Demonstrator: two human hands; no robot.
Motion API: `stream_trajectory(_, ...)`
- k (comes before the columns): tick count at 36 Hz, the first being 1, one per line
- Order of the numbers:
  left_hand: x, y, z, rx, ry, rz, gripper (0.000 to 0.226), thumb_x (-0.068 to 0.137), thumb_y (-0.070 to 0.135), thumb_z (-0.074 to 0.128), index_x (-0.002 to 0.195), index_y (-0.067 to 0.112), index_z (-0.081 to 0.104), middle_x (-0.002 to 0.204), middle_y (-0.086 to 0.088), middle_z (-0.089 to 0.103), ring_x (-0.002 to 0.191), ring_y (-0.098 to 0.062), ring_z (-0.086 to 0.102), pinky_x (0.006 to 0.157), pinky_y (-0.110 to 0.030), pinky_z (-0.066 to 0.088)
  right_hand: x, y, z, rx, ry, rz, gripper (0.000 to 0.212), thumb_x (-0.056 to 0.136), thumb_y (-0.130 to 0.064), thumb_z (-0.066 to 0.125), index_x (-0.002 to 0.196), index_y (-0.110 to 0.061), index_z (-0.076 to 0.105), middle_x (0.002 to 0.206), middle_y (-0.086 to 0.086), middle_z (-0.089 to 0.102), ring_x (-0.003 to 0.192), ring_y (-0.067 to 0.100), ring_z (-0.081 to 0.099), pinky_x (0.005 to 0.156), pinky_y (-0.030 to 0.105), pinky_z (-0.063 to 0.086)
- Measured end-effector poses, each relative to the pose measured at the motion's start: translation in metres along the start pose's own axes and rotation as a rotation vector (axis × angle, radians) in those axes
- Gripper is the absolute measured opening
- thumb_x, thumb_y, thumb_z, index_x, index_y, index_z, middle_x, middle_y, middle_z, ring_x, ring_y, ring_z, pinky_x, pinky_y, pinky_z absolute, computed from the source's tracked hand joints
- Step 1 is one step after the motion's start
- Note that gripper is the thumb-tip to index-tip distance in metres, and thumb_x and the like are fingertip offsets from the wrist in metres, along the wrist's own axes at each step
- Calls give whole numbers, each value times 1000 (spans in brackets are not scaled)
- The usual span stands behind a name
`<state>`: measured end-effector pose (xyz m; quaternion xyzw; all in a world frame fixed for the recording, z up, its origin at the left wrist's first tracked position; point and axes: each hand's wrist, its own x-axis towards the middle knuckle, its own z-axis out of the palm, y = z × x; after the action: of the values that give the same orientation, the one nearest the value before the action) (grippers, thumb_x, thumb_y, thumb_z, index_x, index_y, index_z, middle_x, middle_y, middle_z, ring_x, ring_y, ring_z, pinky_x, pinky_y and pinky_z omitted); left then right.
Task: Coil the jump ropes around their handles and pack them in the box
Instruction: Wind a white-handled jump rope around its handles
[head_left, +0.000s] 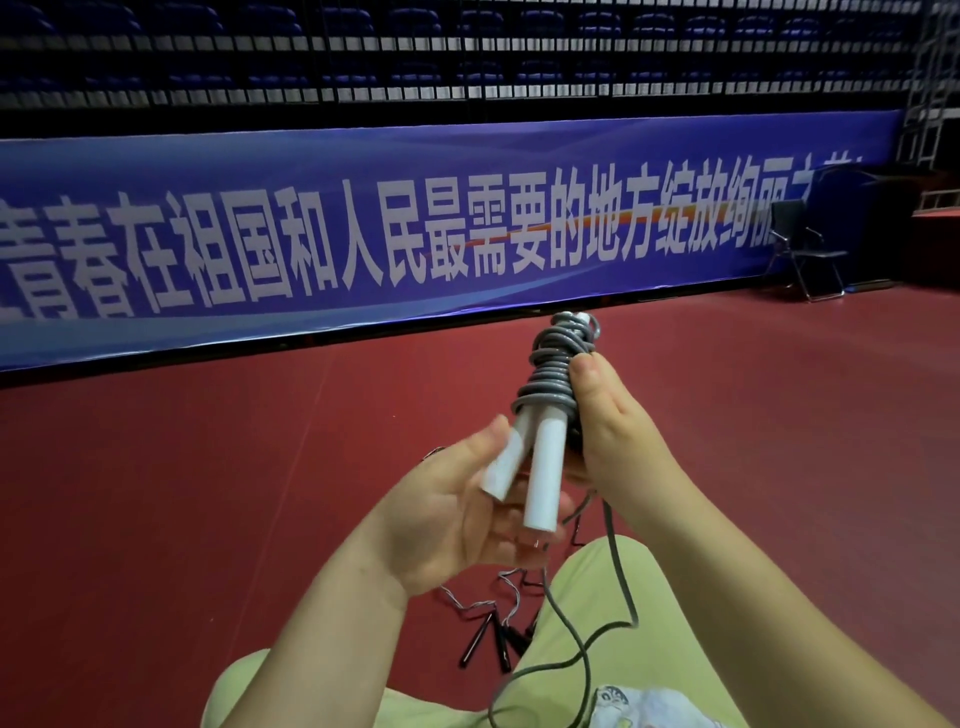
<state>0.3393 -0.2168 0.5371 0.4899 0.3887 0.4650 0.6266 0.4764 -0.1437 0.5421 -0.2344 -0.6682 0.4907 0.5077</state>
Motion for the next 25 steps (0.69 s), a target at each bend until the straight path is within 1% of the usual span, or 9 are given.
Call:
stream_trajectory(2, 1, -4, -3, -105, -102, -46, 67, 74, 67, 42, 90, 12, 76, 83, -13, 71, 70, -26, 68, 68, -37, 54, -2, -1, 1, 18, -4, 0, 27, 103, -44, 30, 100, -32, 54, 72, -11, 64, 64, 5, 61, 59, 25, 50)
stream_trajectory(6, 7, -18, -2, -319, -356, -81, 94, 79, 81, 22, 105, 4, 70, 93, -9, 71, 81, -23, 68, 77, -36, 51, -2, 3, 3, 4, -40, -50, 30, 84, -64, 39, 96, -48, 62, 85, -16, 65, 88, 11, 61, 91, 41, 48)
stream_trajectory(8, 8, -21, 3, -447, -494, -29, 91, 85, 76, 31, 124, -3, 57, 104, -12, 68, 91, -25, 66, 82, -39, 50, -3, 6, 3, 45, -64, -28, 32, 77, -69, 43, 92, -49, 63, 87, -19, 66, 91, 8, 61, 96, 41, 46)
stream_trajectory(11, 6, -22, 9, -488, -567, 18, 89, 88, 71, 27, 132, -3, 49, 91, -5, 62, 73, -16, 58, 68, -30, 50, -4, 6, 2, 41, -57, -6, 46, 70, -75, 44, 96, -42, 62, 95, -16, 66, 103, 9, 60, 105, 42, 44)
stream_trajectory(13, 7, -21, 10, -511, -604, -1, 86, 88, 70, 21, 128, 1, 53, 81, -1, 58, 62, -11, 44, 59, -23, 46, -3, 5, 1, 74, -45, 5, 46, 74, -75, 45, 95, -40, 66, 89, -12, 68, 97, 13, 61, 105, 44, 42)
stream_trajectory(16, 8, -18, 7, -478, -561, -57, 80, 88, 70, 21, 116, 7, 62, 74, 2, 56, 57, -9, 44, 52, -19, 44, -1, -1, 0, 102, -39, 31, 44, 81, -64, 38, 93, -34, 67, 80, -10, 68, 84, 13, 61, 94, 41, 46)
stream_trajectory(19, 5, -13, 3, -402, -477, -89, 76, 85, 71, 23, 103, 10, 66, 68, 2, 55, 52, -7, 42, 46, -18, 39, -4, -1, -5, 102, -69, 83, 57, 84, -72, 33, 89, -28, 69, 70, 4, 59, 67, 20, 53, 66, 30, 46)
stream_trajectory(21, 3, -10, 3, -324, -395, -87, 75, 82, 71, 26, 95, 11, 69, 64, 2, 53, 48, -7, 39, 43, -17, 33, -6, -1, -7, 75, -99, 127, 67, 84, -76, 31, 96, -21, 66, 69, 8, 55, 58, 16, 51, 52, 22, 45)
stream_trajectory(25, 0, -7, 5, -217, -248, -71, 78, 82, 76, 26, 85, 12, 70, 60, 1, 50, 45, -7, 35, 42, -20, 25, -7, 1, -8, 41, -147, 150, 72, 71, -73, 29, 94, -14, 63, 49, -5, 44, 45, 9, 38, 45, 23, 31)
